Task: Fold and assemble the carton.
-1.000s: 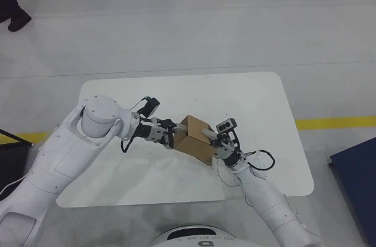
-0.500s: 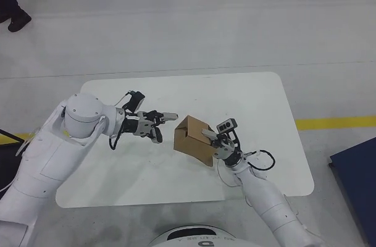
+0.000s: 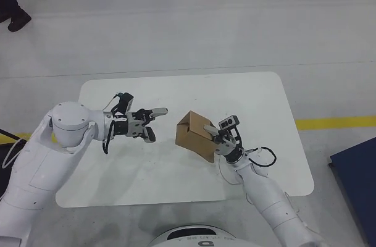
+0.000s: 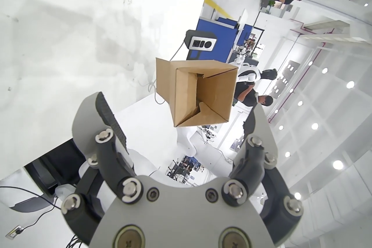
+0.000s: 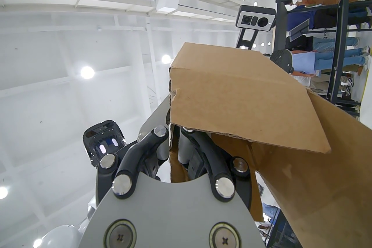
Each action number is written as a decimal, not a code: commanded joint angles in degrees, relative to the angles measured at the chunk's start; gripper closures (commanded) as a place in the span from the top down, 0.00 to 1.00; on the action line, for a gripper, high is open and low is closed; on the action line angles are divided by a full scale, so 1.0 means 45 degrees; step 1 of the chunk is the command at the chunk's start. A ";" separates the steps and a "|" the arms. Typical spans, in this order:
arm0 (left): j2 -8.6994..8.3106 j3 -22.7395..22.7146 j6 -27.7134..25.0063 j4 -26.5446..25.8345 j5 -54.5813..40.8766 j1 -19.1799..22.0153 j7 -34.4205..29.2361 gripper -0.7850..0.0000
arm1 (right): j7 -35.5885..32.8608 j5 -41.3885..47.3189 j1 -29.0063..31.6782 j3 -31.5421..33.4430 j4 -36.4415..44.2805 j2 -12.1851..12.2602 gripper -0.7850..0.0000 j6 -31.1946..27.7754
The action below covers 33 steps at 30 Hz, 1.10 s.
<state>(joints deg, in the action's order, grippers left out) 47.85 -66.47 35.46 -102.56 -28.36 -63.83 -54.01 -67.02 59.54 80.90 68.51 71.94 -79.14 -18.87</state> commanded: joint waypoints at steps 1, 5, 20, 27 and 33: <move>0.0000 0.0010 0.0012 -0.0002 0.0026 0.0010 -0.0023 1.00 | 0.0000 0.0000 0.0000 0.0000 0.0000 0.0000 0.00 -0.0001; 0.0000 0.0010 0.0012 -0.0002 0.0026 0.0010 -0.0023 1.00 | 0.1379 -0.2296 -0.0115 0.0019 0.0106 0.0088 0.00 -0.0747; -0.0272 -0.2904 -0.2198 -0.0152 -0.0740 -0.2671 0.2109 1.00 | 0.1127 -1.4818 -0.0374 0.1637 0.6271 0.1440 0.00 0.4316; -0.0302 -0.3407 -0.2670 -0.0624 -0.0535 -0.3804 0.2673 1.00 | -0.1679 -2.1395 -0.1237 0.0344 0.8982 0.1867 0.00 0.6696; -0.0276 -0.3625 -0.2891 -0.0826 -0.0383 -0.4512 0.3305 1.00 | -0.3230 -2.4081 -0.2408 -0.1544 0.9144 0.1844 0.05 0.7440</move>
<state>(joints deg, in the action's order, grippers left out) 46.61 -82.59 22.44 -106.13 -30.38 -83.50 -39.57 -80.69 -47.18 70.89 62.95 113.52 -70.77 14.13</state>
